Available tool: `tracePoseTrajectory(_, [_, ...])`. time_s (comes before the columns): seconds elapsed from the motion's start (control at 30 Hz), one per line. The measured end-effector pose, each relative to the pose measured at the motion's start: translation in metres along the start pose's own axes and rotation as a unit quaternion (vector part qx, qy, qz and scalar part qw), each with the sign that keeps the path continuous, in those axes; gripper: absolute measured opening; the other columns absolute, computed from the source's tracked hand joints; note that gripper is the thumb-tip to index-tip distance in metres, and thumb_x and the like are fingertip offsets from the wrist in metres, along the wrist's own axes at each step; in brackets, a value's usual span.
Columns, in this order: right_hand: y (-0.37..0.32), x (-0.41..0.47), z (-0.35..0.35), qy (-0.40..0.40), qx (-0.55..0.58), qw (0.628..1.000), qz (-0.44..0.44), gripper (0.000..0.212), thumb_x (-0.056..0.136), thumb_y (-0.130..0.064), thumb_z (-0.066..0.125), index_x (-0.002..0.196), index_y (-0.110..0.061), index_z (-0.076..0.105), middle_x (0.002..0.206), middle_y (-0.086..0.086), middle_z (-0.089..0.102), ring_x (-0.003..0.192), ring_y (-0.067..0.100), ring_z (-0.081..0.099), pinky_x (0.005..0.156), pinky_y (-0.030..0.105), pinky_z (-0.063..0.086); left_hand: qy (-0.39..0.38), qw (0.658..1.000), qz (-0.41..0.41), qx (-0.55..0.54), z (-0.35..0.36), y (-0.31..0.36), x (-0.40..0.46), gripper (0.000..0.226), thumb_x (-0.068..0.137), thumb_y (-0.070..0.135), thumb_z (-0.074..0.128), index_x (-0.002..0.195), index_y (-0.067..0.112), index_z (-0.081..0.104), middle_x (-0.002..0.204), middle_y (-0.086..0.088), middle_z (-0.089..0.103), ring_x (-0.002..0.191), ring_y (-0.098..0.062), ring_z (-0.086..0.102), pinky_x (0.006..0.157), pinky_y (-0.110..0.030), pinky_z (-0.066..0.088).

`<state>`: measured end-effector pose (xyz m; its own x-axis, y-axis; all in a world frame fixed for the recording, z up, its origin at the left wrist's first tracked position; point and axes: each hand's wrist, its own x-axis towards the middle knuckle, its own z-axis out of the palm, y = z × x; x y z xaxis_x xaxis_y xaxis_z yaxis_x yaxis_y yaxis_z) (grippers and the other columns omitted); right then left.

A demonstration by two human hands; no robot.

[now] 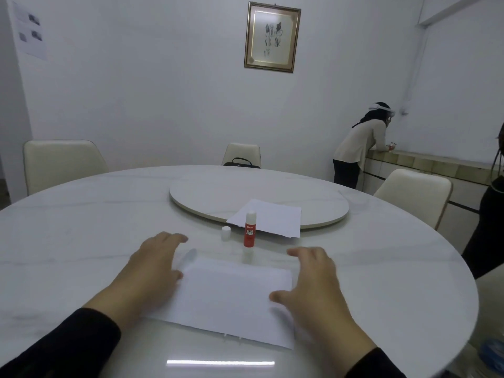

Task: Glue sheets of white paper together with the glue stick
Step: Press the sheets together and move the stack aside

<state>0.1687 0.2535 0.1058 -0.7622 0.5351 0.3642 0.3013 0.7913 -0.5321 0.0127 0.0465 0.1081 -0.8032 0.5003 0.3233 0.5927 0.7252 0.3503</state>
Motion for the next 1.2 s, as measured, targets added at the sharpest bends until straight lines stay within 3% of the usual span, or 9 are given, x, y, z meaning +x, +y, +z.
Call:
tracePoseTrajectory(0.07, [-0.013, 0.003, 0.006, -0.064, 0.042, 0.994, -0.077, 0.067, 0.071, -0.041, 0.077, 0.129, -0.028, 0.046, 0.133, -0.012, 0.038, 0.126, 0.008, 0.037, 0.098, 0.018, 0.029, -0.043, 0.992, 0.106, -0.06, 0.004, 0.01, 0.001, 0.047, 0.089, 0.033, 0.059, 0.133, 0.035, 0.042, 0.144, 0.018, 0.034, 0.129, 0.002, 0.029, 0.104, -0.012, 0.018])
tracePoseTrajectory(0.13, [-0.026, 0.004, 0.014, -0.19, 0.066, 0.973, -0.113, 0.076, 0.069, -0.052, 0.073, 0.136, -0.032, 0.042, 0.146, -0.016, 0.031, 0.134, 0.003, 0.031, 0.1, 0.015, 0.024, -0.151, 0.97, 0.153, -0.112, 0.011, 0.017, 0.0, 0.048, 0.09, 0.048, 0.052, 0.135, 0.045, 0.037, 0.146, 0.031, 0.02, 0.134, 0.013, 0.009, 0.108, -0.013, 0.007])
tracePoseTrajectory(0.27, [-0.027, 0.009, 0.031, -0.318, -0.017, 0.939, -0.13, 0.115, 0.058, -0.072, 0.067, 0.149, -0.038, 0.006, 0.158, -0.016, -0.008, 0.144, 0.005, -0.014, 0.116, 0.034, 0.002, -0.255, 0.948, 0.192, 0.012, 0.024, 0.008, 0.001, 0.074, 0.081, 0.075, 0.034, 0.143, 0.052, 0.002, 0.146, 0.036, -0.009, 0.135, 0.01, -0.019, 0.113, -0.023, -0.007])
tracePoseTrajectory(0.37, [-0.02, 0.015, 0.033, -0.337, -0.084, 0.931, -0.111, 0.125, 0.055, -0.082, 0.059, 0.15, -0.03, -0.004, 0.159, -0.009, -0.013, 0.144, 0.009, -0.015, 0.116, 0.035, -0.005, -0.251, 0.942, 0.205, 0.085, 0.023, 0.002, 0.002, 0.082, 0.07, 0.086, 0.024, 0.14, 0.056, -0.006, 0.149, 0.031, -0.014, 0.14, 0.002, -0.017, 0.113, -0.025, -0.011])
tracePoseTrajectory(0.53, [-0.005, 0.017, 0.024, -0.333, -0.119, 0.93, -0.101, 0.13, 0.049, -0.087, 0.054, 0.15, -0.031, -0.004, 0.159, -0.012, -0.01, 0.145, 0.006, -0.01, 0.118, 0.033, -0.004, -0.253, 0.951, 0.163, 0.072, 0.02, 0.0, 0.002, 0.079, 0.054, 0.095, 0.03, 0.124, 0.075, -0.001, 0.154, 0.023, -0.013, 0.142, -0.003, -0.015, 0.113, -0.027, -0.008])
tracePoseTrajectory(0.8, [0.011, 0.017, 0.001, -0.347, -0.124, 0.926, -0.082, 0.128, 0.05, -0.088, 0.053, 0.15, -0.034, -0.005, 0.157, -0.02, -0.012, 0.144, 0.001, -0.008, 0.117, 0.03, 0.0, -0.258, 0.955, 0.129, 0.064, 0.011, -0.012, 0.001, 0.092, 0.05, 0.096, 0.033, 0.132, 0.068, 0.002, 0.155, 0.024, -0.009, 0.142, 0.001, -0.01, 0.117, -0.03, 0.0])
tracePoseTrajectory(0.93, [0.021, 0.015, -0.009, -0.356, -0.14, 0.92, -0.088, 0.123, 0.052, -0.089, 0.051, 0.148, -0.04, -0.006, 0.155, -0.025, -0.013, 0.144, 0.007, -0.014, 0.116, 0.031, -0.008, -0.25, 0.956, 0.131, 0.083, 0.008, -0.015, -0.002, 0.094, 0.052, 0.096, 0.029, 0.136, 0.065, 0.0, 0.155, 0.023, -0.009, 0.142, 0.001, -0.008, 0.117, -0.028, 0.001])
tracePoseTrajectory(1.1, [0.017, 0.026, -0.018, -0.368, -0.13, 0.917, -0.083, 0.112, 0.067, -0.073, 0.06, 0.15, -0.033, -0.003, 0.157, -0.019, -0.013, 0.144, 0.01, -0.016, 0.115, 0.034, -0.005, -0.237, 0.955, 0.13, 0.126, 0.013, -0.004, -0.006, 0.097, 0.054, 0.096, 0.017, 0.14, 0.057, -0.008, 0.158, 0.013, -0.013, 0.144, -0.006, -0.01, 0.115, -0.027, -0.005])
tracePoseTrajectory(1.2, [0.009, 0.024, -0.004, -0.332, -0.073, 0.933, -0.119, 0.092, 0.079, -0.069, 0.05, 0.15, -0.036, 0.002, 0.157, -0.02, -0.008, 0.143, 0.004, -0.011, 0.114, 0.028, -0.002, -0.235, 0.957, 0.116, 0.121, 0.022, 0.009, -0.004, 0.103, 0.051, 0.097, 0.013, 0.141, 0.054, -0.009, 0.158, 0.007, -0.015, 0.145, -0.009, -0.012, 0.117, -0.032, -0.006])
